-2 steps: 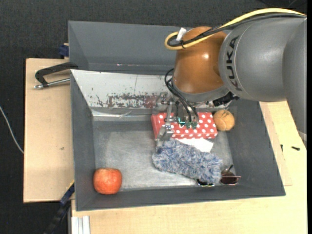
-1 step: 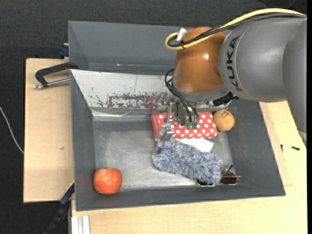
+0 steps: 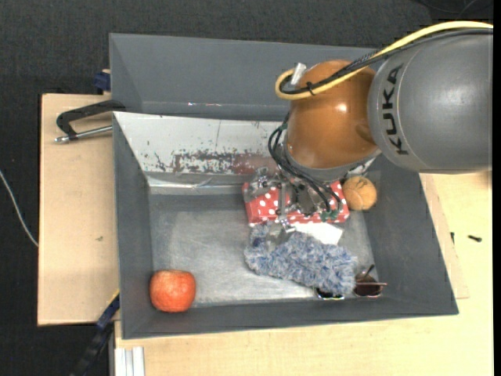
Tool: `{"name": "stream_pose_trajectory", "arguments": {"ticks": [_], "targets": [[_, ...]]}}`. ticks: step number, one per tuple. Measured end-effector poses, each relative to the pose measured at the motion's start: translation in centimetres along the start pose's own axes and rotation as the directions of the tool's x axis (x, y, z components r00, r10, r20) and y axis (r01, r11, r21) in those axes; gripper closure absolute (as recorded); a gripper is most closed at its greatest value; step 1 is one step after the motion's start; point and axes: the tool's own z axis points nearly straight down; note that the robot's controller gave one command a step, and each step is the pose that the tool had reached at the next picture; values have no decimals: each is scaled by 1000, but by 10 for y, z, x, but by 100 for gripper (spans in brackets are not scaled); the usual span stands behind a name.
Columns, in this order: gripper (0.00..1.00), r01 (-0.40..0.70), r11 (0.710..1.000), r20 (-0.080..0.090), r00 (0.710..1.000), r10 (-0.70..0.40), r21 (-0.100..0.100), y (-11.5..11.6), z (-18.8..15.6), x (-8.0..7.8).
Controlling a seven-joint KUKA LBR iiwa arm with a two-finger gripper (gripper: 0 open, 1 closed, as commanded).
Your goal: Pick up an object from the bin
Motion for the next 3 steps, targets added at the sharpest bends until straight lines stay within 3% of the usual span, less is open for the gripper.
{"name": "stream_pose_trajectory", "arguments": {"ticks": [1,2,3], "targets": [[100,112,994,1,994,-112,-1,-17,66,39],[100,112,994,1,994,-112,-1,-17,66,39],[100,86,996,5,996,-86,0,-16,-65,34]]}}
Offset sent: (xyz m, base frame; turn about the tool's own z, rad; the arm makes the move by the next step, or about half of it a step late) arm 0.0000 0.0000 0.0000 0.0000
